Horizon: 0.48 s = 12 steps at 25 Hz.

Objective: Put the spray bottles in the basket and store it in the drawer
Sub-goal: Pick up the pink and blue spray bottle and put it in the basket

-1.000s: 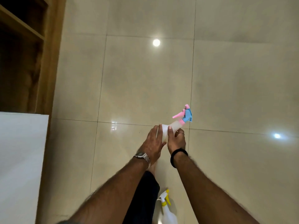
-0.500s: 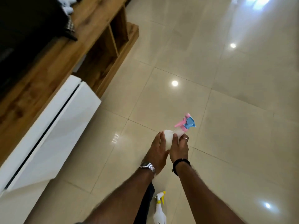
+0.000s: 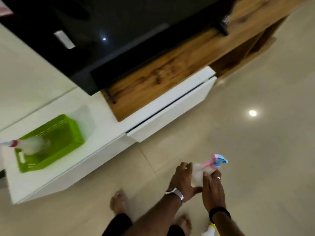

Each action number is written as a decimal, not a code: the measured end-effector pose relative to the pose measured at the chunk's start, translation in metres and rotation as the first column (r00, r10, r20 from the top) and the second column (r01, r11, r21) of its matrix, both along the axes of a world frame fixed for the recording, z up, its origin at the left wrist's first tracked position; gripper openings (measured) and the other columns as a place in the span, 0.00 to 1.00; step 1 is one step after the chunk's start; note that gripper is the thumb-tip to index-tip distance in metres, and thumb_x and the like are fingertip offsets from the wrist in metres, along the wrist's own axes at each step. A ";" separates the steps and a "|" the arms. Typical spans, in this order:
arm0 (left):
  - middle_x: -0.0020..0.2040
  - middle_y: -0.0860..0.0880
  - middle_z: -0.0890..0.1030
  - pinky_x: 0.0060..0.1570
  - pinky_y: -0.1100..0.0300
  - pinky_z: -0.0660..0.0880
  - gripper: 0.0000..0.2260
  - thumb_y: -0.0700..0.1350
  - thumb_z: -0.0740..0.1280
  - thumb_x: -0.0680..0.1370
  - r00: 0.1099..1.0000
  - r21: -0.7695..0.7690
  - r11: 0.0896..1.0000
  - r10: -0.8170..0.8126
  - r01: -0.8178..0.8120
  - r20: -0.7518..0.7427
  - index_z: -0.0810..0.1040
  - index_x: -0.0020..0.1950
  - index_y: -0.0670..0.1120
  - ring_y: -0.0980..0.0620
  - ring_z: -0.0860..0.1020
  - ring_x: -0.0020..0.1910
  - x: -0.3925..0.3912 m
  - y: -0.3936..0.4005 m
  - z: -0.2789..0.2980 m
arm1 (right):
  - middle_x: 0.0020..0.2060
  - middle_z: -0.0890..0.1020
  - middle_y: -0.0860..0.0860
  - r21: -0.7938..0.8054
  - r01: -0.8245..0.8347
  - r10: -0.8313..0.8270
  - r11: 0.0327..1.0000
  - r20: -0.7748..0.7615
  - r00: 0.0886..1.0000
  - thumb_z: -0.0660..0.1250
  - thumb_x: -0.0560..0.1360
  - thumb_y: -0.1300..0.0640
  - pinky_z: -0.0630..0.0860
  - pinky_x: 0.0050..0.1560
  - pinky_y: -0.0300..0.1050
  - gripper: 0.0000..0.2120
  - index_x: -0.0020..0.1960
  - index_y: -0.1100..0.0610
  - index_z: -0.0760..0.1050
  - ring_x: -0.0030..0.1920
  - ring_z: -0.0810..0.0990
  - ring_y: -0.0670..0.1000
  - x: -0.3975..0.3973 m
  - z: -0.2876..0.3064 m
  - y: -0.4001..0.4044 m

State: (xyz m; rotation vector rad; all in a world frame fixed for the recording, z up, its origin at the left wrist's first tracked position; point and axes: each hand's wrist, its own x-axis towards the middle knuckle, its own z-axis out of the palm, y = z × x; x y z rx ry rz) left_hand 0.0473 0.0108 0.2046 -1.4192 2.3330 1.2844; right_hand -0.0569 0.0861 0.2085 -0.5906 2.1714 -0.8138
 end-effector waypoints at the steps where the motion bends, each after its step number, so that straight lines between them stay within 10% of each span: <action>1: 0.66 0.48 0.72 0.61 0.52 0.73 0.40 0.62 0.76 0.66 0.998 -0.009 0.998 0.065 -0.065 -0.002 0.67 0.71 0.48 0.45 0.72 0.63 0.039 -0.010 0.001 | 0.45 0.81 0.46 0.010 -0.063 0.063 0.998 0.004 0.998 0.56 0.81 0.45 0.70 0.43 0.50 0.10 0.61 0.46 0.65 0.46 0.81 0.58 0.032 -0.002 -0.012; 7: 0.65 0.55 0.72 0.60 0.57 0.72 0.39 0.70 0.69 0.64 0.898 -0.066 0.898 0.438 -0.435 0.037 0.70 0.70 0.53 0.52 0.73 0.64 0.263 -0.046 0.030 | 0.49 0.82 0.44 -0.014 -0.368 0.368 0.930 0.095 0.925 0.59 0.75 0.34 0.73 0.44 0.47 0.20 0.64 0.37 0.63 0.50 0.83 0.54 0.239 0.027 -0.101; 12: 0.62 0.55 0.74 0.61 0.60 0.72 0.35 0.61 0.73 0.65 0.637 -0.198 0.607 0.753 -0.770 -0.165 0.72 0.70 0.50 0.51 0.74 0.61 0.406 -0.103 0.066 | 0.51 0.81 0.43 -0.191 -0.654 0.660 0.732 -0.036 0.750 0.61 0.76 0.35 0.72 0.46 0.42 0.18 0.62 0.40 0.66 0.51 0.81 0.49 0.389 0.062 -0.207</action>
